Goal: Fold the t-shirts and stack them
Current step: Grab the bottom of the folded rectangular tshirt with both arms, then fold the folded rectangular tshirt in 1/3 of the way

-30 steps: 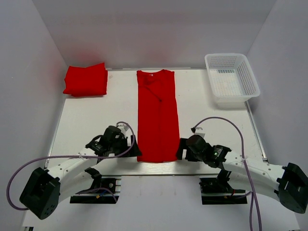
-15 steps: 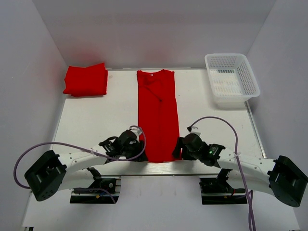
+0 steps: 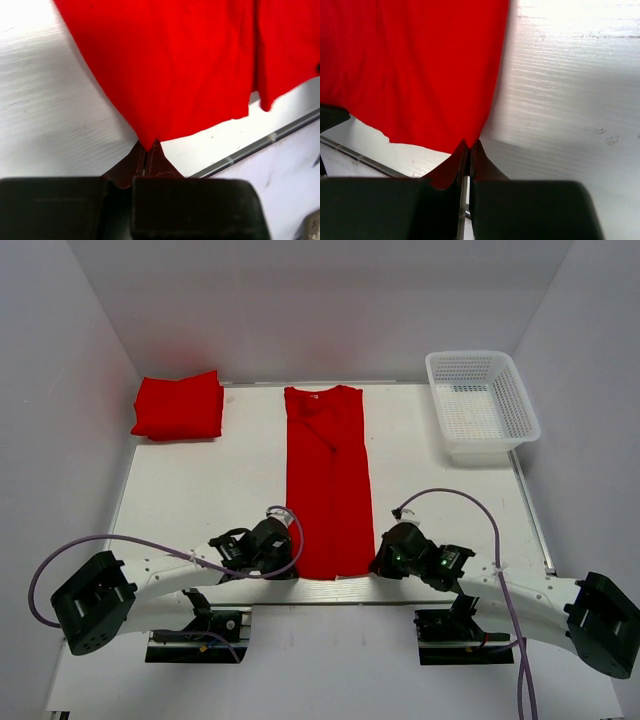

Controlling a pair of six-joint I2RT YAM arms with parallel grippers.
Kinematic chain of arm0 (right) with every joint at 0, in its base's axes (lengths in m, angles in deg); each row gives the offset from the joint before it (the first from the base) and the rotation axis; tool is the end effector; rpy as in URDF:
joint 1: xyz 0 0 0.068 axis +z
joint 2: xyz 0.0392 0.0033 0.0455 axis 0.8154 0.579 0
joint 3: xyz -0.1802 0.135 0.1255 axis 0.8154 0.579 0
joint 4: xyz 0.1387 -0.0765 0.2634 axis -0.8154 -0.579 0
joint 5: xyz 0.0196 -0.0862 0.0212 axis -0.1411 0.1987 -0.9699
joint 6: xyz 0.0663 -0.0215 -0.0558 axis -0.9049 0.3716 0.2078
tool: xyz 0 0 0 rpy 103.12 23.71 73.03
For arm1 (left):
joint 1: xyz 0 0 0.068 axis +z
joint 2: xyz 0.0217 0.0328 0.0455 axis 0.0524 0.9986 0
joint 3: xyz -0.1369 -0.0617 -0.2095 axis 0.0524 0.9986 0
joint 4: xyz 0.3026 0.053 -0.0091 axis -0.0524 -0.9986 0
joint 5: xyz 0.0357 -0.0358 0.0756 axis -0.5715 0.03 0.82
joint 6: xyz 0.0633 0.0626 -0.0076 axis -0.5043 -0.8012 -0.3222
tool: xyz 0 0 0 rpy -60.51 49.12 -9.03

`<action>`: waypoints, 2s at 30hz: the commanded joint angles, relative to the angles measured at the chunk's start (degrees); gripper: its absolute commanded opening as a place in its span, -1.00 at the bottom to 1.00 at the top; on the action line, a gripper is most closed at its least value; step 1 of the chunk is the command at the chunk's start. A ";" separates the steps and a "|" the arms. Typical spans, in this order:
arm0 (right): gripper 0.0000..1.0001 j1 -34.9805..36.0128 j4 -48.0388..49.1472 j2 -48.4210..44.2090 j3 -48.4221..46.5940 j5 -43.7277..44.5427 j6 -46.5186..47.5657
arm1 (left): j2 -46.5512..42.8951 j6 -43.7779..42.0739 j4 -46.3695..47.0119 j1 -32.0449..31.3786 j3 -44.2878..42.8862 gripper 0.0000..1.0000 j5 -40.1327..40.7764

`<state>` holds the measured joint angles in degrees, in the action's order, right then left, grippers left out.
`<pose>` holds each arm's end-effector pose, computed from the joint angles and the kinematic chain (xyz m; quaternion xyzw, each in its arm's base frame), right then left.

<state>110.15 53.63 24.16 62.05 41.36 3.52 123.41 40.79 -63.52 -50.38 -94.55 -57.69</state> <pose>0.1542 0.2005 0.0799 0.0252 0.9262 0.2560 0.2757 0.1523 -0.2095 0.0583 0.0514 0.9585 -0.2267 0.1652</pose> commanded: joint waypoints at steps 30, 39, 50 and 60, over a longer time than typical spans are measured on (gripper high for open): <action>-1.00 -10.51 -6.48 22.22 -32.66 13.54 18.42 | 19.33 -9.67 -15.53 6.79 -36.61 -1.00 28.76; -1.00 -18.17 -5.25 34.52 -45.93 8.18 26.68 | 29.35 -17.04 -11.76 15.15 -47.87 -1.00 23.94; -1.00 -24.85 -4.11 43.40 -55.25 2.02 31.43 | 39.11 -23.81 -8.87 20.95 -58.33 -1.00 16.19; -1.00 -28.72 0.28 51.75 -60.53 -4.74 33.98 | 45.18 -24.43 -7.11 25.43 -61.24 -1.00 12.86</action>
<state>82.37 50.18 73.90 4.98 39.48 35.43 168.81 17.21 -72.88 -26.28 -153.71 -43.16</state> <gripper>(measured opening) 0.024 0.034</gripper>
